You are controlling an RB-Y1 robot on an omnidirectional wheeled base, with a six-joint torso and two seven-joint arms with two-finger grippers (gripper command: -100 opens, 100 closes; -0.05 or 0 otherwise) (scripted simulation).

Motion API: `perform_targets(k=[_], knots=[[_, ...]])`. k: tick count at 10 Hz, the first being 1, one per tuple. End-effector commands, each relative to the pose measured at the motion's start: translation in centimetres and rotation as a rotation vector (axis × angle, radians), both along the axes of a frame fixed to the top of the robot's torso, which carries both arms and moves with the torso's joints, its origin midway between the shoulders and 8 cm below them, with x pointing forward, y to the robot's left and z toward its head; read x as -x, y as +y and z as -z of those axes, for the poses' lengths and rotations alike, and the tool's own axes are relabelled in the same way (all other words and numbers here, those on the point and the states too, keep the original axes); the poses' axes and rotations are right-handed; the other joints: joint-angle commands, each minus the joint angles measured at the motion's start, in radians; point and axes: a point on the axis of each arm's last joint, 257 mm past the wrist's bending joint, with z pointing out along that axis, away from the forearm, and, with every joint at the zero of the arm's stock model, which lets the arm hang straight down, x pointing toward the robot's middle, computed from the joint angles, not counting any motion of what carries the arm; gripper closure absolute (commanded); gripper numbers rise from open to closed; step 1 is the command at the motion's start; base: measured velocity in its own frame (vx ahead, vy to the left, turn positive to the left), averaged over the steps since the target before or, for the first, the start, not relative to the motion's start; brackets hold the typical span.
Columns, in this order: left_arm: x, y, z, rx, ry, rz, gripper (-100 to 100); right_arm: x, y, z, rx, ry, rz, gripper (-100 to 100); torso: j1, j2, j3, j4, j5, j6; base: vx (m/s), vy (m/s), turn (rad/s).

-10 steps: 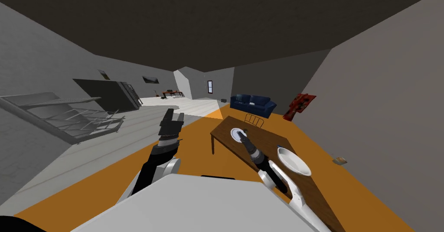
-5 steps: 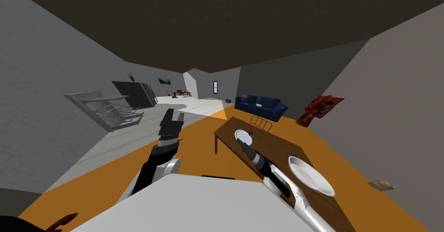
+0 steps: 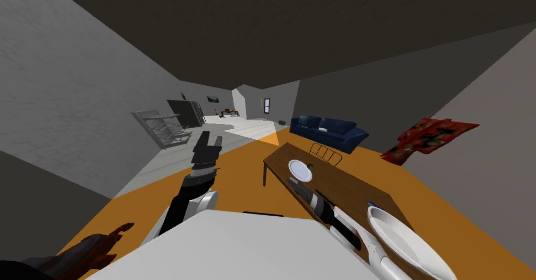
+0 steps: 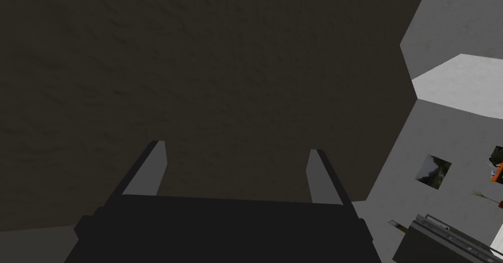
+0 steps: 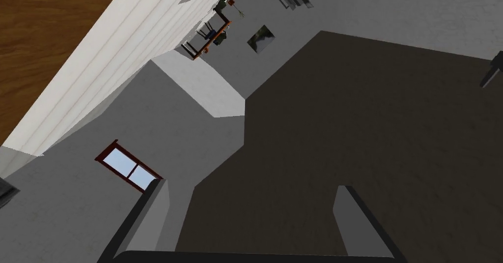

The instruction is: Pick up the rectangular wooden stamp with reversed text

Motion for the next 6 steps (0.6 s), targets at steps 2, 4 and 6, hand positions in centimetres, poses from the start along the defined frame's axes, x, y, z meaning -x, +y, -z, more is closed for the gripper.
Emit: perform_targets(k=[2,4,6], knots=[[0.0,0.0,0.0,0.0,0.0,0.0,0,1.6,-3.0,4.6,0.138,0.071,-0.01,-100,0.0,0.0,0.0,0.0,0.0,0.0,0.016,-0.015,0.241],[0.0,0.0,0.0,0.0,0.0,0.0,0,3.0,-5.3,7.5,0.231,0.119,-0.015,-100,0.0,0.0,0.0,0.0,0.0,0.001,0.02,-0.021,0.212],[0.0,0.0,0.0,0.0,0.0,0.0,0,3.2,-6.7,8.6,0.253,0.142,0.004,-100,0.0,0.0,0.0,0.0,0.0,0.001,0.013,-0.023,0.068]])
